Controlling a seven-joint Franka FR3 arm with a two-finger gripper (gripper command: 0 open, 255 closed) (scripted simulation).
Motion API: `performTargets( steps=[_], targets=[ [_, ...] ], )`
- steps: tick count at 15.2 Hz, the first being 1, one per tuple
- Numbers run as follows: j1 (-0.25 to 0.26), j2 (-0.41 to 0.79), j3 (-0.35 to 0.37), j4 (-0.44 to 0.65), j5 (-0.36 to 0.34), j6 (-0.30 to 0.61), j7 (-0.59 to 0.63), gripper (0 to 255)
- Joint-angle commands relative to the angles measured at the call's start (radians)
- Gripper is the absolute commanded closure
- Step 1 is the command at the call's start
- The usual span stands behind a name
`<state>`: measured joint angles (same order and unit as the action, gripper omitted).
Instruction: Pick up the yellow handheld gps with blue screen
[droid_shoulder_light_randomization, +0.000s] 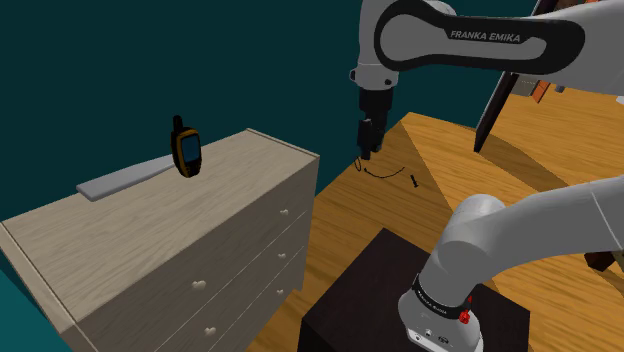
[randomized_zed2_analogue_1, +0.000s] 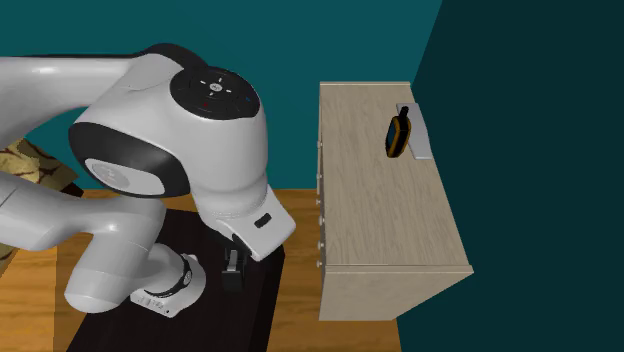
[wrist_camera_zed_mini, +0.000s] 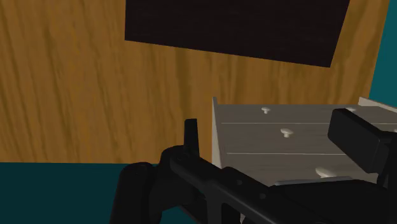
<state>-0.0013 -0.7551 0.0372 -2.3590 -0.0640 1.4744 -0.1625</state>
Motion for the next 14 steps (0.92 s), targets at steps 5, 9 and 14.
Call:
performTargets(
  steps=[5, 9, 14],
  targets=[
    [0.018, 0.076, 0.072, 0.055, 0.032, 0.073, 0.082, 0],
    [0.029, 0.163, 0.143, 0.126, 0.044, 0.139, 0.163, 0],
    [0.034, 0.282, 0.232, 0.238, 0.029, 0.206, 0.268, 0]
  ],
)
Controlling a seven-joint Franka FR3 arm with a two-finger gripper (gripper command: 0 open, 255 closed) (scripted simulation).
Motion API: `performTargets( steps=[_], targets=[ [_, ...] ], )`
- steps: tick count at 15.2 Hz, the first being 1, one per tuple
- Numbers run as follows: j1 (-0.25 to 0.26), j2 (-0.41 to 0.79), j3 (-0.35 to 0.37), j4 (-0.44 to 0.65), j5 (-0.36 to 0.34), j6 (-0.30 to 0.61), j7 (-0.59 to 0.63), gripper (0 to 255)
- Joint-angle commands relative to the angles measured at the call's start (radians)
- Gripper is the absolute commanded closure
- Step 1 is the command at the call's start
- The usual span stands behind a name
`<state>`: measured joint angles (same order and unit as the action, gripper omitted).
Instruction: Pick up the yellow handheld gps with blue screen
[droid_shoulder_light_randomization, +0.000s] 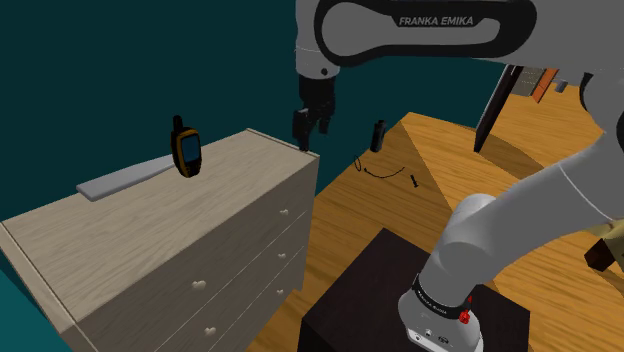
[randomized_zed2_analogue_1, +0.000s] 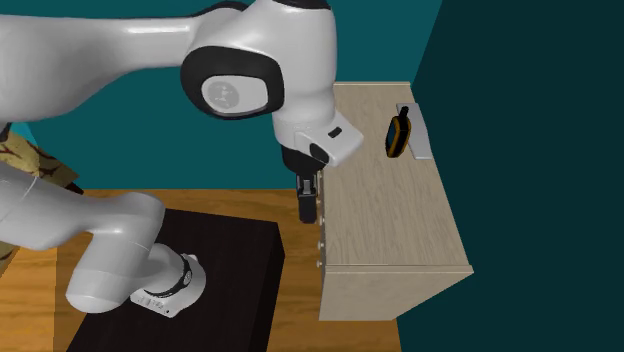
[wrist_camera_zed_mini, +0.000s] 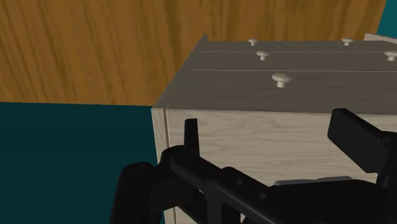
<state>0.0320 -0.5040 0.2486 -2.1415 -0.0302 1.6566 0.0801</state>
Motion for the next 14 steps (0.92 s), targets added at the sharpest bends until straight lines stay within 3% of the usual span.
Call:
performTargets(
  steps=[1, 8, 14],
  targets=[
    [0.000, 0.057, 0.039, 0.046, -0.012, 0.035, 0.048, 0],
    [-0.001, 0.255, 0.165, 0.255, -0.108, 0.081, 0.210, 0],
    [0.022, 0.462, 0.269, 0.491, -0.264, 0.061, 0.362, 0]
  ],
)
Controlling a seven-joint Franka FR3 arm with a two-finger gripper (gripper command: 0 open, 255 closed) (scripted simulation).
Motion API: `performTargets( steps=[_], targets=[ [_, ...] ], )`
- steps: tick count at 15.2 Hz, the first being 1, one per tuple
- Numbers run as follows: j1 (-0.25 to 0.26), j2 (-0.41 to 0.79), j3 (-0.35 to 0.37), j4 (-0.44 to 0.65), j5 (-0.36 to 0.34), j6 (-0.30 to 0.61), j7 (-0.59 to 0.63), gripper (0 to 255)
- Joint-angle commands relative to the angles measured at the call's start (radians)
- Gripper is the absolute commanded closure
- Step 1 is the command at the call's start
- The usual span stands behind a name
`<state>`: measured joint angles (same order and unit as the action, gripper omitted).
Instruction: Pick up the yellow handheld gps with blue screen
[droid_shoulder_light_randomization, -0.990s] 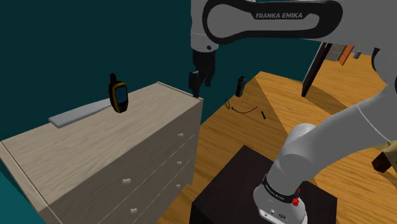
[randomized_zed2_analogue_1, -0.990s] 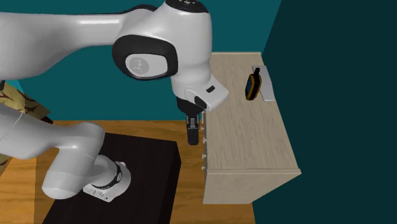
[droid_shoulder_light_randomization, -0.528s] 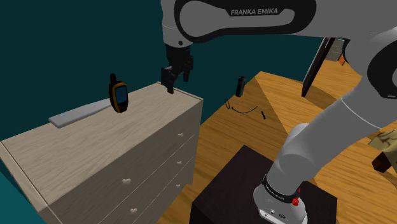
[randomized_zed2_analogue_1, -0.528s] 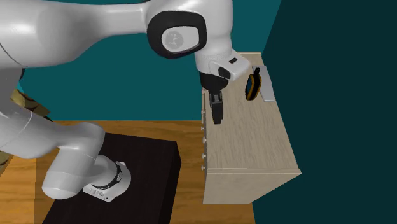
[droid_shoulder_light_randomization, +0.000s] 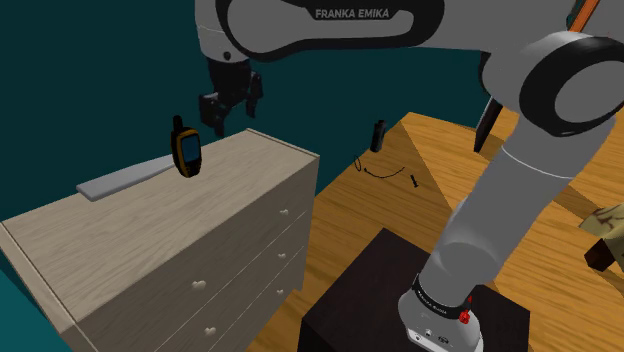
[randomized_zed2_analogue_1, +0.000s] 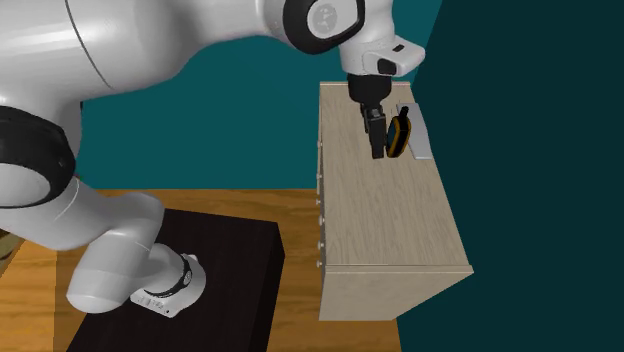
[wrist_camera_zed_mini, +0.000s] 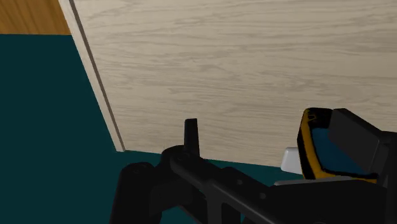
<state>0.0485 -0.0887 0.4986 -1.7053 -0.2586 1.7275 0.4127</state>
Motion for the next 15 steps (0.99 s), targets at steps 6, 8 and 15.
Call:
performTargets(
  steps=[6, 8, 15],
  targets=[
    [0.114, 0.304, 0.083, 0.371, -0.260, -0.106, 0.159, 0],
    [0.180, 0.402, 0.085, 0.507, -0.344, -0.156, 0.183, 0],
    [0.176, 0.402, 0.078, 0.429, -0.352, -0.082, 0.221, 0]
  ],
)
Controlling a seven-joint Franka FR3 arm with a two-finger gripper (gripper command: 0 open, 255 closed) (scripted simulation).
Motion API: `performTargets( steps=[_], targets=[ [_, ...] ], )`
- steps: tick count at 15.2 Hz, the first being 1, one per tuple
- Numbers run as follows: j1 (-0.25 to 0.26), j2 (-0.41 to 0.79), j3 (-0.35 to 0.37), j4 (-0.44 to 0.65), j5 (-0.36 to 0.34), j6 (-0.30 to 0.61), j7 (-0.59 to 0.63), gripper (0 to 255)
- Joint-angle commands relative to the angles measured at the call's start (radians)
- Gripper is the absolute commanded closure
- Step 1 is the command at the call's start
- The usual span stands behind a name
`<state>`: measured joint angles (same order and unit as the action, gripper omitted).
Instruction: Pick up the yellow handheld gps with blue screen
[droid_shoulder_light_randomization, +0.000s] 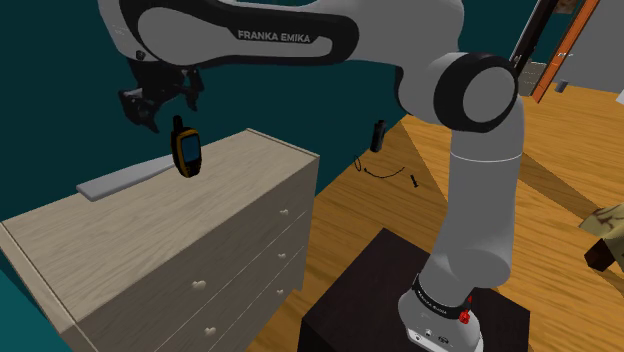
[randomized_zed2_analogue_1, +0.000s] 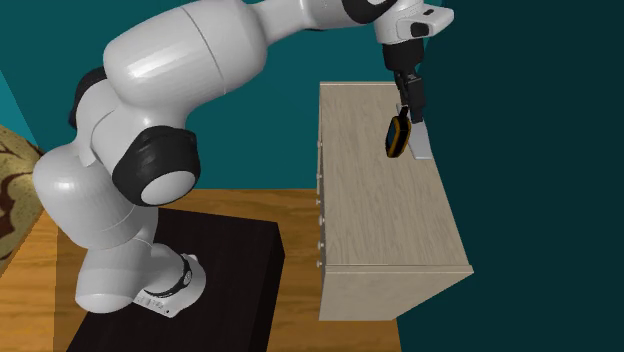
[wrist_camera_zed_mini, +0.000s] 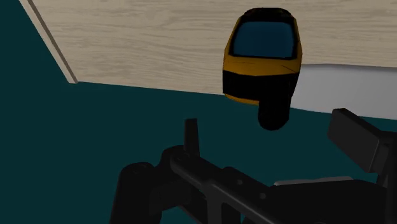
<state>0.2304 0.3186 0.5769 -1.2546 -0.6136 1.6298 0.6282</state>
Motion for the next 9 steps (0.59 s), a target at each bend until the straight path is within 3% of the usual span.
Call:
performTargets(
  steps=[1, 3, 4, 9],
  targets=[
    [-0.011, -0.011, 0.000, -0.041, 0.005, 0.030, 0.010, 0],
    [-0.013, -0.013, 0.000, -0.052, 0.006, 0.039, 0.013, 0],
    [-0.012, -0.012, -0.001, -0.050, 0.005, 0.038, 0.013, 255],
    [-0.014, -0.014, 0.000, -0.056, 0.006, 0.041, 0.015, 255]
  ],
)
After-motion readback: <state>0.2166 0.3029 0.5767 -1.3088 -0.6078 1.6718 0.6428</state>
